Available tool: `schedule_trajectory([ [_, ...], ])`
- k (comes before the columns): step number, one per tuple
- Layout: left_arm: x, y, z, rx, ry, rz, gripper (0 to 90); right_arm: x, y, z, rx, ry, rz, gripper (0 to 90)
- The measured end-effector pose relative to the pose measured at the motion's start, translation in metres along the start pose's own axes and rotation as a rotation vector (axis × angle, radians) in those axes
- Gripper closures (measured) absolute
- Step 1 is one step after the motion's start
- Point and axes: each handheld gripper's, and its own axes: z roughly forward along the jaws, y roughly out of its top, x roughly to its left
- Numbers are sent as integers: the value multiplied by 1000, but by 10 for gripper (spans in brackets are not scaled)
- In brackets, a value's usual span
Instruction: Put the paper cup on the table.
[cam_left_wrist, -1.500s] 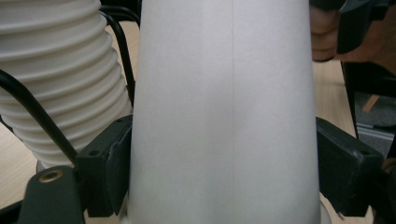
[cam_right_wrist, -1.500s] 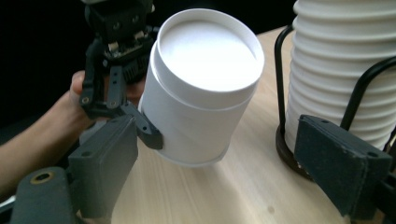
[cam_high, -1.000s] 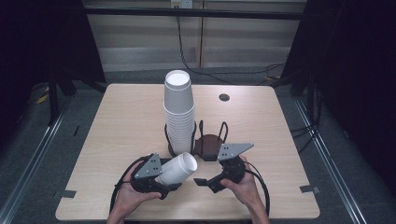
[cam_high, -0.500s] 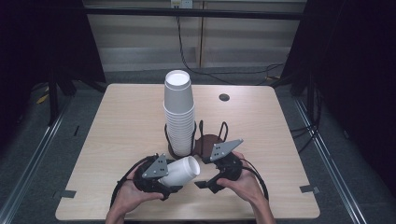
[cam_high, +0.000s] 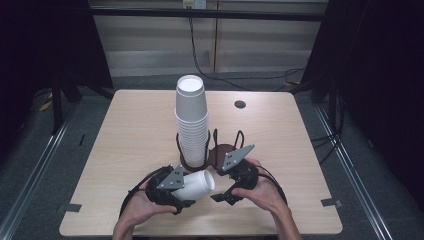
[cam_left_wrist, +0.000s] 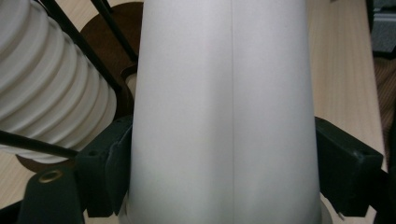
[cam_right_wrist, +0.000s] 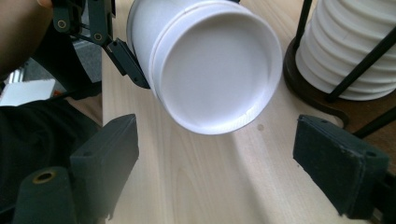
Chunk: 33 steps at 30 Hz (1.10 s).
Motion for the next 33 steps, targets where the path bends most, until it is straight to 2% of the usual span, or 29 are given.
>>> schedule_trajectory([
  [3,-1,2,0,15,3,14,170,0,2,0,6,9,-2,135],
  [7,-3,5,-1,22,-16,29,170,2,6,6,42,19,-25,136],
  [9,-2,6,-1,34,-15,41,170,2,6,6,53,20,-15,136],
  [11,-4,9,0,53,-11,56,170,1,6,9,70,25,-31,136],
  [14,-5,12,1,57,-18,69,170,3,6,11,94,29,-40,137],
  [15,-6,15,2,71,-26,87,170,3,6,12,99,34,-39,138],
  [17,-6,16,3,70,-32,89,170,3,6,12,104,33,-35,138],
  [18,-7,18,4,84,-35,99,170,2,8,13,130,36,-46,138],
  [20,-8,19,6,102,-38,103,170,3,10,14,149,42,-49,138],
  [21,-8,20,7,109,-36,120,170,3,10,14,155,41,-51,138],
  [27,-7,22,9,111,-45,111,172,4,13,19,188,60,-71,146],
  [28,-7,24,9,109,-52,123,173,4,13,20,199,72,-52,146],
  [29,-8,25,9,106,-52,125,174,3,14,21,191,79,-66,146],
  [30,-8,25,9,106,-52,125,174,4,14,21,197,82,-51,146],
  [33,-8,26,10,114,-56,131,174,5,17,22,207,90,-62,145],
])
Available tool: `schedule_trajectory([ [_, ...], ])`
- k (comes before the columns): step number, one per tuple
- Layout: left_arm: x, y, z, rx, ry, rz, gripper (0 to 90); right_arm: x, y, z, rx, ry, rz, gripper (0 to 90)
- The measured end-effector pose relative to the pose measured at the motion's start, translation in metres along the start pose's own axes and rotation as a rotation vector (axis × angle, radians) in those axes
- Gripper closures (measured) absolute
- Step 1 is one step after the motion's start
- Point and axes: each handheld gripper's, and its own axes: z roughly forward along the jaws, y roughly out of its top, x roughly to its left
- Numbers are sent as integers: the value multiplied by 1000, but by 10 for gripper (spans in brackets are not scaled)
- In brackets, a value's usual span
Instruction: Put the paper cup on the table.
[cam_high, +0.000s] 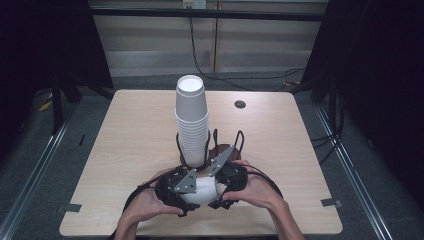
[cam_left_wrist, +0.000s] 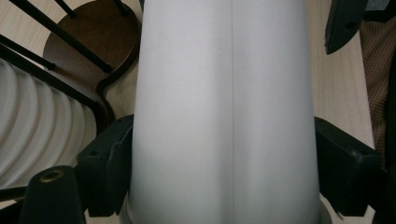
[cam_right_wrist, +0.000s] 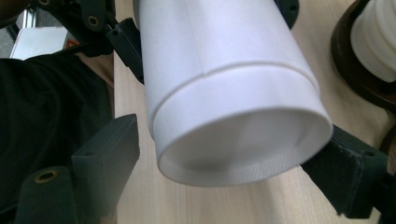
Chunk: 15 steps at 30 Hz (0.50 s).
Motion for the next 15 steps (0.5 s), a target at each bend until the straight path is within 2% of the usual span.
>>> schedule_trajectory([
  [1,-1,1,0,-2,-8,-2,174,0,1,0,2,6,-2,153],
  [2,-1,2,0,8,-6,14,174,0,2,0,5,9,-1,161],
  [9,-5,3,2,-11,-14,10,174,-1,4,0,-2,34,-1,205],
  [15,-5,3,1,-19,-14,6,174,-1,5,1,2,41,-11,191],
])
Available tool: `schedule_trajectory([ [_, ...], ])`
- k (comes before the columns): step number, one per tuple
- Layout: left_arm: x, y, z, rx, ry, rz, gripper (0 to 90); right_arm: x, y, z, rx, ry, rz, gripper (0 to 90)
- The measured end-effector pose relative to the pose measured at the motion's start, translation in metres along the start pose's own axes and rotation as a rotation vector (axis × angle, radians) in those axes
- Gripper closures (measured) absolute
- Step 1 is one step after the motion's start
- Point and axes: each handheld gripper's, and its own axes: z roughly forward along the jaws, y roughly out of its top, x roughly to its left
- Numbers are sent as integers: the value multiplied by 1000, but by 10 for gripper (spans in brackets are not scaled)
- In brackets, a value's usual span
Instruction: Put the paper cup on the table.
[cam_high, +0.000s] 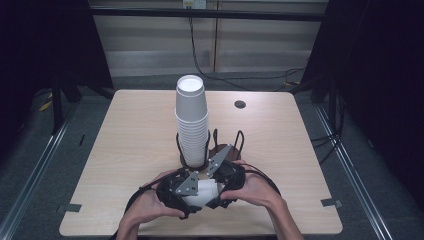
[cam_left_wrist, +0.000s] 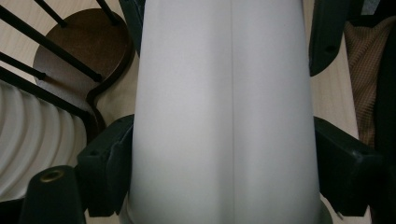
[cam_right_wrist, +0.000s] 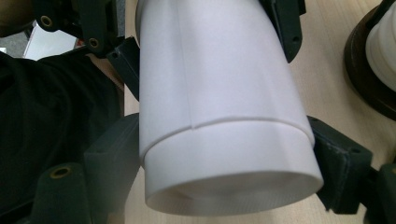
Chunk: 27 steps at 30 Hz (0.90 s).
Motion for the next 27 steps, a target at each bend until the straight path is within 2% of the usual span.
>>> schedule_trajectory([
  [5,1,-1,-1,-9,7,4,176,1,1,1,-8,-22,-27,214],
  [6,2,-1,-2,-4,3,12,176,1,1,0,-11,-19,-22,216],
  [12,2,-1,-2,-21,-5,5,175,1,0,-1,-1,-4,-5,235],
  [19,4,-2,-3,-67,-2,17,156,1,0,-7,-11,-16,-4,239],
  [23,3,-3,-3,-86,4,0,151,2,1,-8,-9,-21,-4,240],
  [24,5,-3,-5,-86,9,17,150,2,1,-8,-10,-23,-5,240],
  [25,4,-4,-5,-114,8,-3,151,2,1,-8,-11,-24,-6,241],
  [26,4,-4,-5,-114,8,-3,150,2,1,-8,-16,-30,-16,242],
  [27,5,-6,-8,-136,12,-10,151,3,1,-8,-26,-41,-22,243],
])
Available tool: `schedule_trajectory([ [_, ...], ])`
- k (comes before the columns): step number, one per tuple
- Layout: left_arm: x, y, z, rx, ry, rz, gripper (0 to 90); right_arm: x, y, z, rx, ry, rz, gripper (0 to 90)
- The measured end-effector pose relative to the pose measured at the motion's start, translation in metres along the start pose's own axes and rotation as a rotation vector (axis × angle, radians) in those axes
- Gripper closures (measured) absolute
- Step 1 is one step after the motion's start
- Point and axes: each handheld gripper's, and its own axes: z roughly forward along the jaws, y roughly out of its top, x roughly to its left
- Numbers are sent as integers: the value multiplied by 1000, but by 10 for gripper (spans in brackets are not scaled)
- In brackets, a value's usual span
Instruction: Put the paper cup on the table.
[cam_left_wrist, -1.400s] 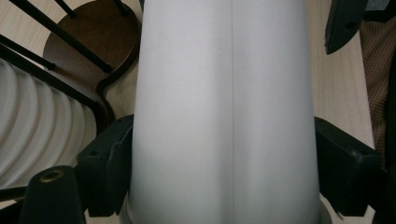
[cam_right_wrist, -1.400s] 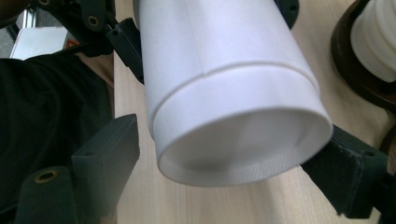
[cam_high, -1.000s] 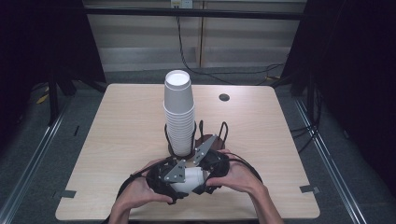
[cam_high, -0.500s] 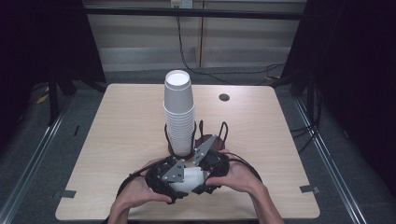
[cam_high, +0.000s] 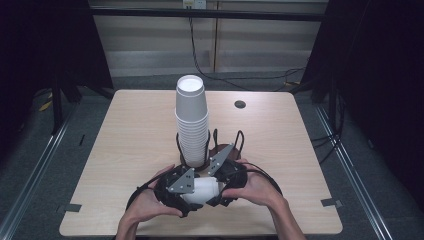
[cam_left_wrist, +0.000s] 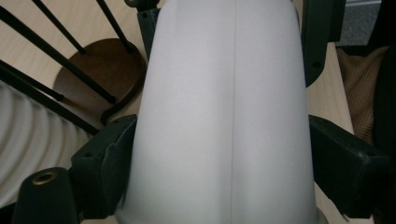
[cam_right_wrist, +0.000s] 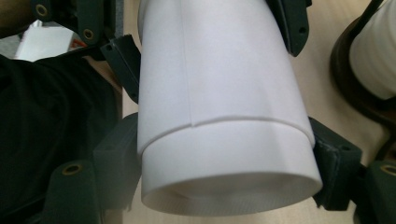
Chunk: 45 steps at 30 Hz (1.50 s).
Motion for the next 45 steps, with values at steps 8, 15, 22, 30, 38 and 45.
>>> schedule_trajectory([
  [8,0,-1,-3,-26,13,-5,153,0,2,0,14,5,0,244],
  [15,4,0,-8,-96,22,-46,155,-2,-2,-6,-16,-13,9,243],
  [22,6,-3,-16,-146,42,-61,161,-4,-7,-8,-26,-19,29,242],
  [30,9,-12,-25,-208,77,-125,162,-8,-18,-11,-61,-61,49,241],
  [38,9,-32,-37,-323,101,-224,157,-11,-30,-20,-169,-89,122,240],
  [45,5,-42,-32,-342,101,-251,157,-13,-44,-15,-274,-100,169,240],
])
